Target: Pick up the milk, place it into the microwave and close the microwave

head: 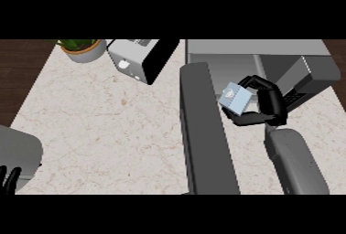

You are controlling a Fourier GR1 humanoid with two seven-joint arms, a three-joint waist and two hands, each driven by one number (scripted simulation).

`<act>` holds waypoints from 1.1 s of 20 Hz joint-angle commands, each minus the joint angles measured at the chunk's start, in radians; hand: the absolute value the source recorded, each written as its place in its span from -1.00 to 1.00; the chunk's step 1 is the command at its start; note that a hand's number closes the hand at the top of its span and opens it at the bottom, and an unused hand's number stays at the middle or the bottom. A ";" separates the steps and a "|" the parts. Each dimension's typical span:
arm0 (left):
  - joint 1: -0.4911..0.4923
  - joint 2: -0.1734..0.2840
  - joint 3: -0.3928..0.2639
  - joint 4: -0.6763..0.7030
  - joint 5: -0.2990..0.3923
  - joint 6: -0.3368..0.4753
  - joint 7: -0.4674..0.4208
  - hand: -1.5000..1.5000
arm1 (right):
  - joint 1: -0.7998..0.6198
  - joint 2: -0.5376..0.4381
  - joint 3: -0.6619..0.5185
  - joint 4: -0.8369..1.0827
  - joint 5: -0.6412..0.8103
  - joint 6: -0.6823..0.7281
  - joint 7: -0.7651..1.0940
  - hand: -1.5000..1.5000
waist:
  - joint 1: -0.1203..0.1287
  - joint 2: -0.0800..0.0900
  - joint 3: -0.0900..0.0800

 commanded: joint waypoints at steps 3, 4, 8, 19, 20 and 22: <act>0.037 -0.020 -0.007 -0.034 -0.009 -0.012 0.008 -1.00 | -0.239 0.020 -0.053 0.303 0.023 -0.056 -0.061 1.00 | 0.014 0.004 0.001; -0.030 -0.009 0.011 -0.006 -0.010 0.000 0.018 -1.00 | -0.281 0.004 -0.058 0.331 0.019 -0.037 -0.027 1.00 | 0.009 0.004 0.001; -0.038 -0.023 -0.035 0.044 -0.044 -0.015 -0.007 -1.00 | -0.393 -0.031 -0.095 0.535 0.044 -0.049 -0.118 1.00 | 0.027 0.013 0.002; -0.100 0.021 0.026 0.077 0.019 -0.062 -0.009 -1.00 | -0.575 -0.086 -0.132 0.751 0.091 -0.163 -0.193 1.00 | 0.073 0.033 0.002; -0.135 0.024 0.002 0.060 0.001 -0.045 0.031 -1.00 | -0.565 -0.044 -0.114 0.760 0.116 -0.225 -0.228 1.00 | 0.076 0.040 0.003; -0.170 0.030 0.009 0.061 0.005 -0.029 0.054 -1.00 | -0.609 -0.094 -0.113 0.788 0.129 -0.237 -0.173 1.00 | 0.080 0.045 0.003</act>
